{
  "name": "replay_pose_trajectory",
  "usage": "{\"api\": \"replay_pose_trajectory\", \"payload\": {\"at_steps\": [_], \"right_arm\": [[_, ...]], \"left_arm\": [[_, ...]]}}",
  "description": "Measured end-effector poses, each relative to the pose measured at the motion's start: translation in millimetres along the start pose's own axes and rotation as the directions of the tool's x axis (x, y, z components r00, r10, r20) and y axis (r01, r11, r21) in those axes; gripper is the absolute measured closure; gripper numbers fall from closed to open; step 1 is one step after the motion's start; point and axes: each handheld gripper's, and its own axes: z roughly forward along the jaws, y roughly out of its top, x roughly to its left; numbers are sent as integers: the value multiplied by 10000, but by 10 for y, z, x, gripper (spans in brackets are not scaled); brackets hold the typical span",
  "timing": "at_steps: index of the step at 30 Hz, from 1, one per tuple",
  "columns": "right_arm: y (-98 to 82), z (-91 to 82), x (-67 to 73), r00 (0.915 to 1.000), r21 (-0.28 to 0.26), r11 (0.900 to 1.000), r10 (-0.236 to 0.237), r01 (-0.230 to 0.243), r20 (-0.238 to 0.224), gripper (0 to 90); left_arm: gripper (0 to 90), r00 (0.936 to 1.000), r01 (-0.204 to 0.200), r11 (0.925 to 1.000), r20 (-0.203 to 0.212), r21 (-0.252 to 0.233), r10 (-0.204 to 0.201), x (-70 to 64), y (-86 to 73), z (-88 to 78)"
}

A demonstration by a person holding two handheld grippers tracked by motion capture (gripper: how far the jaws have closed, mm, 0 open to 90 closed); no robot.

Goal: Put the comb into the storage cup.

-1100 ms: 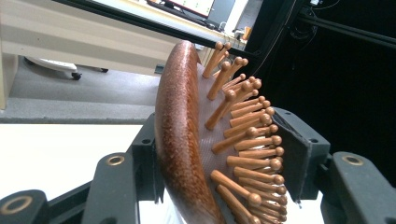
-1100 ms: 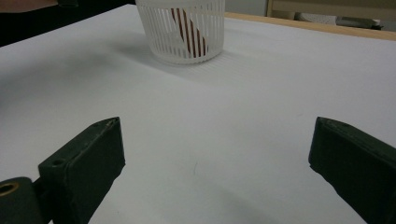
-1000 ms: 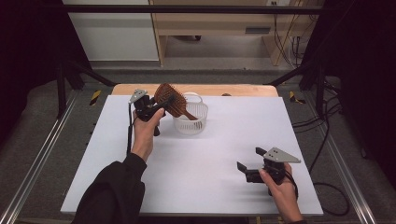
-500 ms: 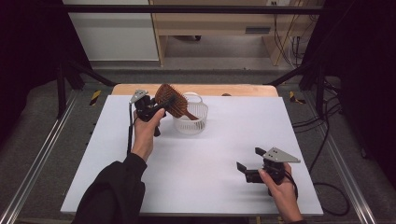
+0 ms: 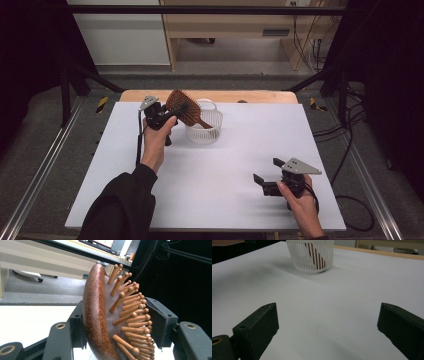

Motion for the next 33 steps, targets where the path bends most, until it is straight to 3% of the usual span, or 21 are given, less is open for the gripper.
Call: {"api": "replay_pose_trajectory", "payload": {"at_steps": [33], "right_arm": [[-5, 5, 4, 10000, 43, 10000, -23, 23, -38, 39]], "left_arm": [[380, 9995, -242, 9997, -224, -67, 240, 6, 1, 10]]}}
